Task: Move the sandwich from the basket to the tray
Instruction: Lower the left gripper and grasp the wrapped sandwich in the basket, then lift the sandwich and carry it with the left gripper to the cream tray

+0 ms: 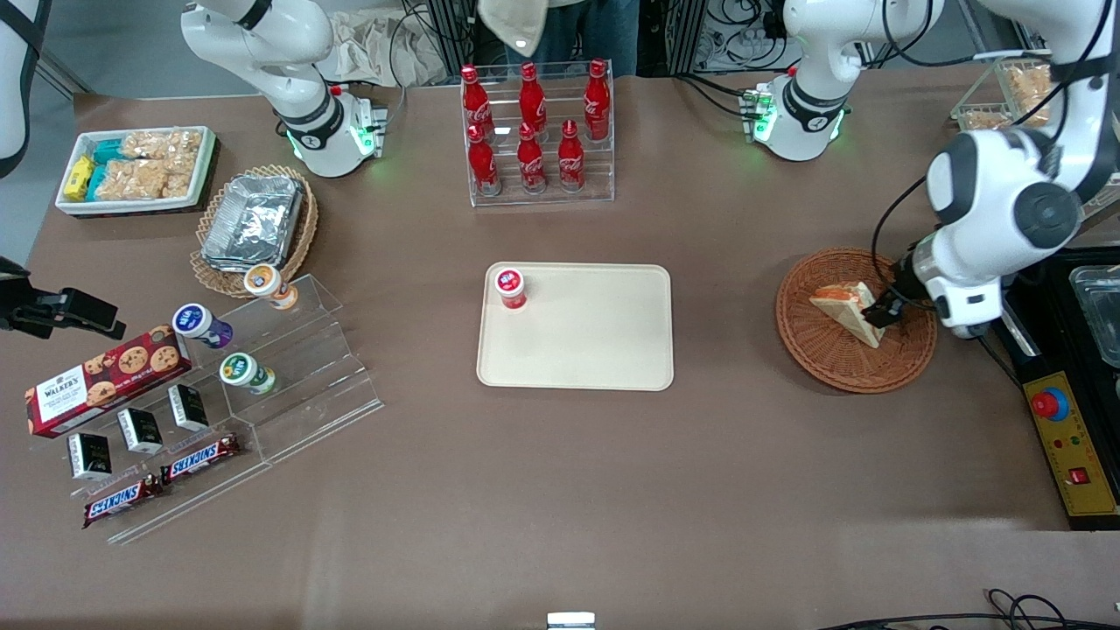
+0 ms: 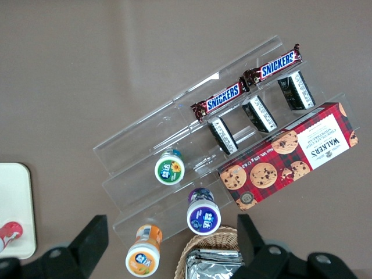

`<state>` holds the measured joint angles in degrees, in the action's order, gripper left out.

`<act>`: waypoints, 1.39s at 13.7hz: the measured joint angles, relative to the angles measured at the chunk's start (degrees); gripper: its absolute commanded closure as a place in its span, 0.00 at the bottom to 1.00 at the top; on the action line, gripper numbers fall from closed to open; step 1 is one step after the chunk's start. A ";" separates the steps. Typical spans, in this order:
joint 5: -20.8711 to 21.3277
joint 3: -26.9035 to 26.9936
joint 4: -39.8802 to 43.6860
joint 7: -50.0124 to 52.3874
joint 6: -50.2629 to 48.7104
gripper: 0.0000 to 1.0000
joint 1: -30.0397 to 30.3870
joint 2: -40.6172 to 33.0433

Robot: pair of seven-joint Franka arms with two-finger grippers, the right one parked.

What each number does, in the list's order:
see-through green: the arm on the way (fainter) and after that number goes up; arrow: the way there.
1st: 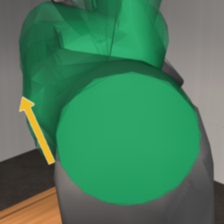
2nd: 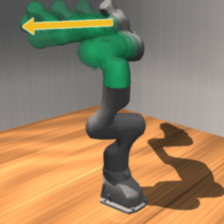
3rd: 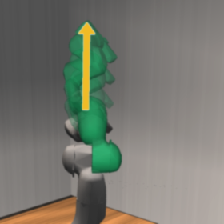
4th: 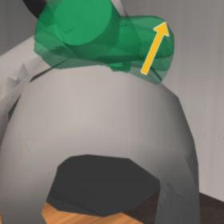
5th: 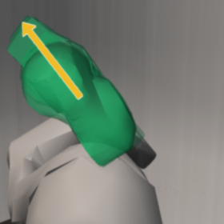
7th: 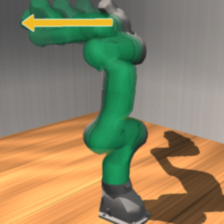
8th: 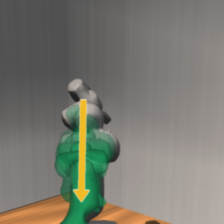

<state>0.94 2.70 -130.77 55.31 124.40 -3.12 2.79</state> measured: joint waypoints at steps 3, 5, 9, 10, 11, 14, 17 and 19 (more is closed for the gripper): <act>-0.01 -0.04 -2.91 0.20 7.52 0.00 -0.29 3.87; -0.01 -0.03 -4.80 0.20 10.58 0.15 -0.29 5.43; -0.01 -0.03 -5.43 0.20 11.96 1.00 -0.29 7.70; 0.00 -0.02 -5.39 0.19 12.04 1.00 -0.29 7.75; 0.04 -0.02 -5.23 -0.01 12.04 1.00 -0.29 7.65; 0.08 -0.06 -4.15 -2.89 11.22 1.00 -0.33 4.98; -0.14 -0.47 -0.45 -7.92 3.59 1.00 -0.46 -2.67; -1.78 -1.37 5.56 -12.36 -7.45 1.00 -0.64 -6.16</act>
<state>-0.84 1.32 -125.22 42.94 116.95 -3.76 -3.37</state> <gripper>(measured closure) 0.758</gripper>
